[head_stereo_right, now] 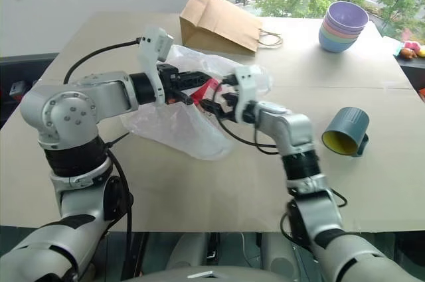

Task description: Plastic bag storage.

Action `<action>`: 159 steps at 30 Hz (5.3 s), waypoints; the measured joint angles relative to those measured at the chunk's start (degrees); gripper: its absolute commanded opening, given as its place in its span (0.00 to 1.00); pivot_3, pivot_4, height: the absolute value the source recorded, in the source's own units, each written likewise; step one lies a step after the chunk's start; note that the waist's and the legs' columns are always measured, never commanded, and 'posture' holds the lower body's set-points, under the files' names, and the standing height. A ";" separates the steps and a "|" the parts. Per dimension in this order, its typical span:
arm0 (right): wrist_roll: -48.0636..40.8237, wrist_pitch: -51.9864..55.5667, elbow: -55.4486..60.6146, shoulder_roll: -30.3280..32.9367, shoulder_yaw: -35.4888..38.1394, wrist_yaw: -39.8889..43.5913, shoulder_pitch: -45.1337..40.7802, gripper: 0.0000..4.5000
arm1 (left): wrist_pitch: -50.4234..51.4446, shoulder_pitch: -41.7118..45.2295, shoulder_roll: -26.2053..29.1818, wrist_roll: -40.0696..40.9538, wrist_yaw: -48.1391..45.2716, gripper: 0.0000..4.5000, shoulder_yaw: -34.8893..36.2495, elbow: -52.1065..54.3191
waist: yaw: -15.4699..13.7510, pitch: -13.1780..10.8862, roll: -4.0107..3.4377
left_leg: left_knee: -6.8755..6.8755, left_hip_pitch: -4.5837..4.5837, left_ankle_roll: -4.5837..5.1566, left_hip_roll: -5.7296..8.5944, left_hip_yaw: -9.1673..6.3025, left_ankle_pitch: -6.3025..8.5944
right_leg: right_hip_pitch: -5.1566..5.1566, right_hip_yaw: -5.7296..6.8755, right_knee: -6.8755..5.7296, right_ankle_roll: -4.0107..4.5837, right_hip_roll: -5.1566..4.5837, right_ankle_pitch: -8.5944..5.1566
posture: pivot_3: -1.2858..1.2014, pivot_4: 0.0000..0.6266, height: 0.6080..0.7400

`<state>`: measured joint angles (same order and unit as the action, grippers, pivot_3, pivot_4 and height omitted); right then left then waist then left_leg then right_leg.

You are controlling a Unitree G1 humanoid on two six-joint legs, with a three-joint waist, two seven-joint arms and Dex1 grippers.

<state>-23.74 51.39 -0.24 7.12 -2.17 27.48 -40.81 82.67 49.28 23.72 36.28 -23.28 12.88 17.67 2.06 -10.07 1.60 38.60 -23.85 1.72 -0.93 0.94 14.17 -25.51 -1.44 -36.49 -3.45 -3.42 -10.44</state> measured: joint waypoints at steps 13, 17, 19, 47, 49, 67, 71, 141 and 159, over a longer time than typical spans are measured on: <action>13.86 0.72 46.42 45.74 3.27 0.44 28.73 0.99 | -29.76 -2.83 9.81 -11.19 -10.79 0.00 -14.71 -4.42 | -1.38 0.01 0.02 | -0.11 -0.06 0.02 0.06 0.31 0.00 | 0.07 0.02 0.40 -0.05 -0.05 -0.05 | 0.52 0.24 1.00; 20.97 1.34 48.84 49.47 4.02 -2.99 39.27 0.99 | -33.06 -3.29 9.91 -12.10 -13.21 0.00 -16.09 -6.17 | -1.24 0.03 0.04 | -0.04 0.00 0.04 0.05 0.35 0.00 | 0.16 -0.02 0.48 -0.26 -0.04 -0.16 | 0.52 0.24 1.00; 25.14 1.17 47.77 49.40 3.21 -5.94 41.31 0.99 | -34.53 -3.28 9.66 -12.76 -14.17 0.00 -17.36 -7.13 | -1.23 0.03 0.04 | 0.03 0.04 0.04 0.05 0.33 -0.01 | 0.22 0.00 0.47 -0.27 -0.03 -0.19 | 0.52 0.24 1.00; 18.24 -10.79 16.88 -0.21 -4.88 -8.41 5.93 0.01 | -26.42 0.67 3.45 2.86 -15.16 0.00 -6.07 -4.67 | -0.53 -0.01 0.01 | 0.12 0.03 0.05 -0.32 0.16 0.00 | 0.30 0.06 0.47 0.03 0.40 0.04 | 0.52 0.24 1.00; 17.33 -15.18 6.15 -6.69 -4.72 -10.23 1.17 0.01 | -25.41 0.94 3.42 4.46 -14.37 0.00 -5.62 -4.40 | -0.66 -0.01 0.01 | 0.11 0.00 0.04 -0.28 0.15 0.00 | 0.30 0.07 0.50 0.05 0.36 0.06 | 0.52 0.24 1.00; 4.51 -19.49 -3.34 -10.29 -10.22 3.63 1.88 0.99 | -23.27 -3.85 4.75 3.95 -5.20 0.00 -3.99 -3.13 | -0.30 -0.03 -0.01 | -0.08 0.03 -0.12 -0.22 0.05 -0.08 | 0.17 0.09 0.24 0.12 0.31 0.09 | 0.52 0.24 1.00; 4.69 -16.42 9.48 1.21 -9.68 6.03 6.95 0.99 | -26.27 -5.28 4.39 3.25 -5.38 0.00 -3.70 -4.01 | -0.99 -0.02 0.00 | -0.06 0.02 -0.12 -0.20 0.07 -0.08 | 0.17 0.09 0.27 0.12 0.29 0.09 | 0.52 0.24 1.00; 16.94 12.18 36.89 21.78 4.13 -6.15 24.73 0.00 | -11.90 -32.24 25.33 26.39 -31.16 1.00 -3.69 4.60 | -0.47 0.08 -0.15 | -0.11 0.06 -0.04 -0.33 0.23 -0.04 | 0.22 -0.14 0.56 0.12 0.42 -0.19 | 0.52 0.24 1.00; 15.49 18.16 42.28 21.82 3.51 -8.59 24.26 0.00 | -11.86 -34.49 17.56 24.46 -21.29 1.00 -13.04 6.19 | -1.36 0.10 -0.17 | -0.10 0.10 -0.04 -0.30 0.22 -0.04 | 0.27 -0.11 0.56 0.28 0.45 -0.10 | 0.52 0.24 1.00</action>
<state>-8.25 69.56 42.04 28.94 1.35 18.89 -16.54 70.81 14.79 41.29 60.74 -44.57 -0.16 23.86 0.70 -9.97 1.43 38.50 -23.75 1.68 -1.22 1.15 14.13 -25.23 -1.55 -35.94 -3.17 -2.98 -10.55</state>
